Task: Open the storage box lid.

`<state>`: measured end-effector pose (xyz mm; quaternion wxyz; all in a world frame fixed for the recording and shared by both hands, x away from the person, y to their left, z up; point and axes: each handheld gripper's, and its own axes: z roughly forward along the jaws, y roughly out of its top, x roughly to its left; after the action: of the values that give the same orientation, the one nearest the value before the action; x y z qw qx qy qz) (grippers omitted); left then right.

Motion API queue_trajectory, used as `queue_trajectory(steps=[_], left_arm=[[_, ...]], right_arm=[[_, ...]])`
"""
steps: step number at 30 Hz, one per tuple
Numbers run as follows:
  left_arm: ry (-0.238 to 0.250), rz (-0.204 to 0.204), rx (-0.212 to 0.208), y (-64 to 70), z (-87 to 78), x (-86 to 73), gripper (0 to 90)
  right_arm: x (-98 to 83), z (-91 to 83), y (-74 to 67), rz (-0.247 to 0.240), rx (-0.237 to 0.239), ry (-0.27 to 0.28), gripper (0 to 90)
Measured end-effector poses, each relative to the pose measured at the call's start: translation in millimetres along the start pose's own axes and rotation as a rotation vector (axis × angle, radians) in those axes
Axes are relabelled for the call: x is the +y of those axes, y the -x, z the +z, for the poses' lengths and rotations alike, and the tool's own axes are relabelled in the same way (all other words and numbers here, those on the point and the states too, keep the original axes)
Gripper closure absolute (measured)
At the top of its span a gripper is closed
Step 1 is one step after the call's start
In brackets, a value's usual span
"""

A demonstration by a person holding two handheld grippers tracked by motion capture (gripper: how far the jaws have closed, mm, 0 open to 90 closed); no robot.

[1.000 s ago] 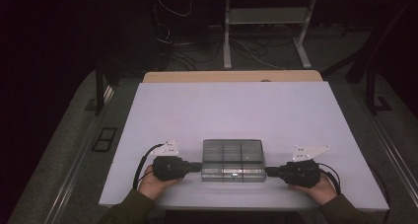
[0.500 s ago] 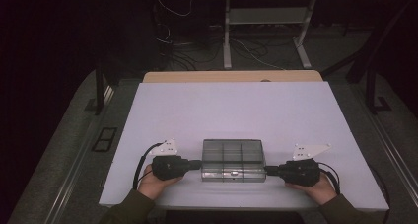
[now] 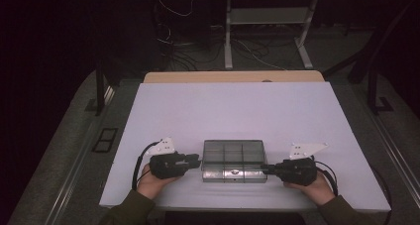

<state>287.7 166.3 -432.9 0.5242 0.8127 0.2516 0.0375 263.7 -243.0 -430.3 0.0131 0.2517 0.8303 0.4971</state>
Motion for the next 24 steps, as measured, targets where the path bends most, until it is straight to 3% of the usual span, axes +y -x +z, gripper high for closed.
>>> queue_trajectory(steps=[5,14,24], left_arm=[[0.017,-0.005,0.048,-4.2,-2.5,-1.5,51.6],[0.035,-0.016,0.106,-9.5,-2.2,-4.3,33.0],[0.023,-0.006,0.142,-12.5,-0.5,-5.5,22.4]], right_arm=[[3.0,2.6,1.2,-0.002,0.010,0.006,89.5],[8.9,7.3,1.0,-0.002,0.022,0.015,89.4],[15.5,9.2,0.9,-0.017,0.031,0.032,89.4]])
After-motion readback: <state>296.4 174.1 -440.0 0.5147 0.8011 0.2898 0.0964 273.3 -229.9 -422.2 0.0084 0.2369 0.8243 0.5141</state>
